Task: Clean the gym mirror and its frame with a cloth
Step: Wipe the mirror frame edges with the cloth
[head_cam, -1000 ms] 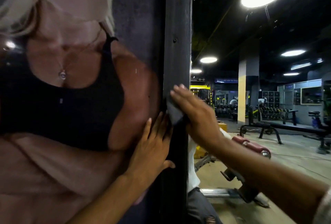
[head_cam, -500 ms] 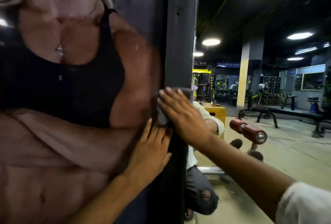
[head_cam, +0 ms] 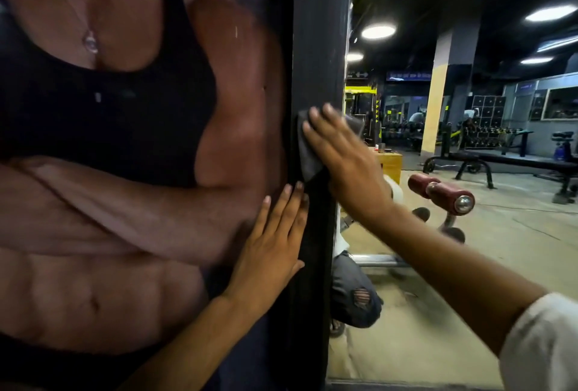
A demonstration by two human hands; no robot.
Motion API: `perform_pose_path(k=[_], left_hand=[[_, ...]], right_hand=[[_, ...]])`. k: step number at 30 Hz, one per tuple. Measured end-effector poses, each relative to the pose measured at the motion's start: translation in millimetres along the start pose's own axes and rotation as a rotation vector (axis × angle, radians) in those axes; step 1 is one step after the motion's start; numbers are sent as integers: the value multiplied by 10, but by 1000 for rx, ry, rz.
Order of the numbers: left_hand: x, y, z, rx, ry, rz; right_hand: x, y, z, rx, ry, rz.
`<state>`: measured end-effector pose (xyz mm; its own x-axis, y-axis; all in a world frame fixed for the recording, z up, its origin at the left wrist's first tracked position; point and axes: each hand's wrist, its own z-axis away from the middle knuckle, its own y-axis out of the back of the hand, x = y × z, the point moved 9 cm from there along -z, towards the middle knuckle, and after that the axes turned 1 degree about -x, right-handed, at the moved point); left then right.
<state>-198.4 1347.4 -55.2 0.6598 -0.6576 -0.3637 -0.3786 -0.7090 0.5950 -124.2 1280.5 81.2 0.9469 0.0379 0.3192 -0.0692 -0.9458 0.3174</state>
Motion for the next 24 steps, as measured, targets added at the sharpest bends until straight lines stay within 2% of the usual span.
perform_pose_path(k=[3, 6, 12, 15, 20, 24], left_hand=[[33, -56, 54, 8, -9, 2], [104, -135, 177, 3, -40, 13], [207, -243, 346, -24, 3, 53], [250, -308, 484, -49, 2, 54], [376, -626, 896, -137, -63, 49], [535, -906, 1346, -225, -148, 49]], right_hand=[[-215, -205, 633, -46, -44, -113], [-292, -193, 847, -104, -80, -175], [-128, 381, 15, 144, -43, -95], [-177, 34, 28, 17, 43, -51], [-624, -569, 1355, -251, 152, -140], [-841, -628, 1837, -327, 202, -132]])
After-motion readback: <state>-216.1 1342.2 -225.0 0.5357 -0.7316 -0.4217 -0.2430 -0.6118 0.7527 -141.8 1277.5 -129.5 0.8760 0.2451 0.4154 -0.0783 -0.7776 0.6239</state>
